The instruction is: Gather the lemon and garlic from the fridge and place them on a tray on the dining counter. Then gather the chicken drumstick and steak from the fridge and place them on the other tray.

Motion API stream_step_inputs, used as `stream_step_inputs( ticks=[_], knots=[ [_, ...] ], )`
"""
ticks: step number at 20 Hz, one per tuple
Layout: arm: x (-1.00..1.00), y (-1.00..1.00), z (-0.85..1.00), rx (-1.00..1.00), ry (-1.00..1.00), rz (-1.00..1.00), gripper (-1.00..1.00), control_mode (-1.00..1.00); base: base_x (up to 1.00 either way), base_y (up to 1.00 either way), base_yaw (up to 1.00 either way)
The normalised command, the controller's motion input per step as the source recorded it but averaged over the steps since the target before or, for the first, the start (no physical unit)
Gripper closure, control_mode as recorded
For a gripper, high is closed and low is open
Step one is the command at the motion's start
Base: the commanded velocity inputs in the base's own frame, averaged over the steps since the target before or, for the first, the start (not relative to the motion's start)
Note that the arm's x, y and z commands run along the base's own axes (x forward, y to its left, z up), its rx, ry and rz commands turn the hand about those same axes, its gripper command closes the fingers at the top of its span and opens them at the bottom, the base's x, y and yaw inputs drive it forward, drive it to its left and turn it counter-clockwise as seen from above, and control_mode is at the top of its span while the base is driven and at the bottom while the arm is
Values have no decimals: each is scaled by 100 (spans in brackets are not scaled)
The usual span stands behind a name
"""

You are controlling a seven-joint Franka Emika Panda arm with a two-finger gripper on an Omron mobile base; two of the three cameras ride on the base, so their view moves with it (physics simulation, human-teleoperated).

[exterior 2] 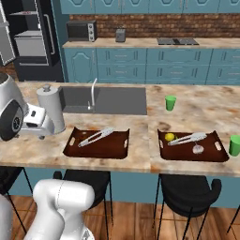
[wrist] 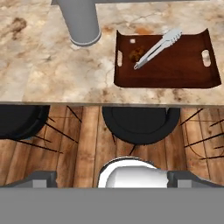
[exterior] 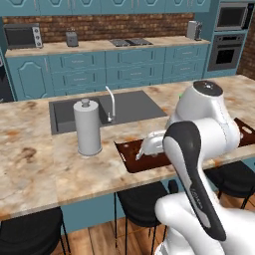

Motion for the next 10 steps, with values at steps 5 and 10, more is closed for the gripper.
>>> stream_step_inputs(
  ticks=[5,10],
  knots=[
    [-91,-4,5,0,-1,-2,-100,-100,0,0,0],
    [-91,-52,35,0,-3,-1,-100,-100,0,0,0]
  ],
)
